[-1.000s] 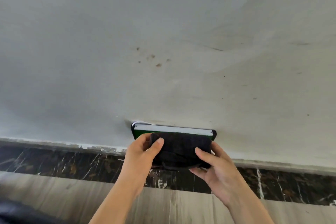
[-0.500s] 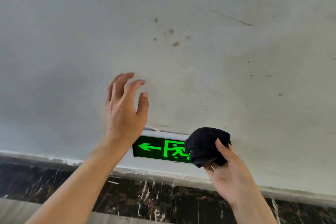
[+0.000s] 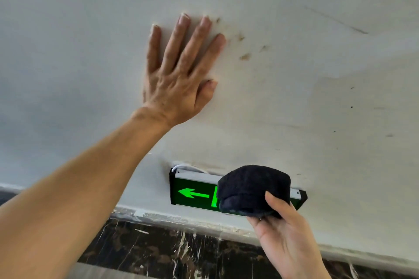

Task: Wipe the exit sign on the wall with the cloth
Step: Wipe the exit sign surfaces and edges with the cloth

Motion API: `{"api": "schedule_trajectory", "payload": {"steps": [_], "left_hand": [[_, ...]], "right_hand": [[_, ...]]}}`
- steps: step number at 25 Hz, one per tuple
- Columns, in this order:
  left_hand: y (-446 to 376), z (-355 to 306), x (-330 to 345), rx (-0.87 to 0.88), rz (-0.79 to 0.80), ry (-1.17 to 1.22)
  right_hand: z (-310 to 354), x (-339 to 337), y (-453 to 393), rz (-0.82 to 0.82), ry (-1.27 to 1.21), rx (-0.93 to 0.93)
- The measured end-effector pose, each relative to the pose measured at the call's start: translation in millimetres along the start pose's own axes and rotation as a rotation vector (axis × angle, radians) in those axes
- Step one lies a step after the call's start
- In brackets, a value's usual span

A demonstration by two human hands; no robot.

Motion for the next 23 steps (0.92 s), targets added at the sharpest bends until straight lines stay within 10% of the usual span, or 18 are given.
{"api": "schedule_trajectory", "payload": {"steps": [3, 10, 23], "left_hand": [[0.1, 2.6, 10.3, 0.016, -0.071, -0.003], [-2.4, 1.0, 13.5, 0.027, -0.108, 0.033], [-0.5, 0.9, 13.2, -0.006, -0.107, 0.015]], "right_hand": [[-14.7, 8.1, -7.9, 0.044, 0.198, -0.260], [-111.0, 40.3, -17.7, 0.419, 1.658, -1.259], [-143.7, 25.2, -42.0, 0.701, 2.186, -1.065]]}}
Point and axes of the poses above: each hand's wrist, its own y-axis away from the middle knuckle, its own x-axis out of the palm, z = x × y, the point moved 1 cm from there along -y, towards the middle knuckle, and after that the axes turned 15 degrees about -x, right-handed, at the moved point
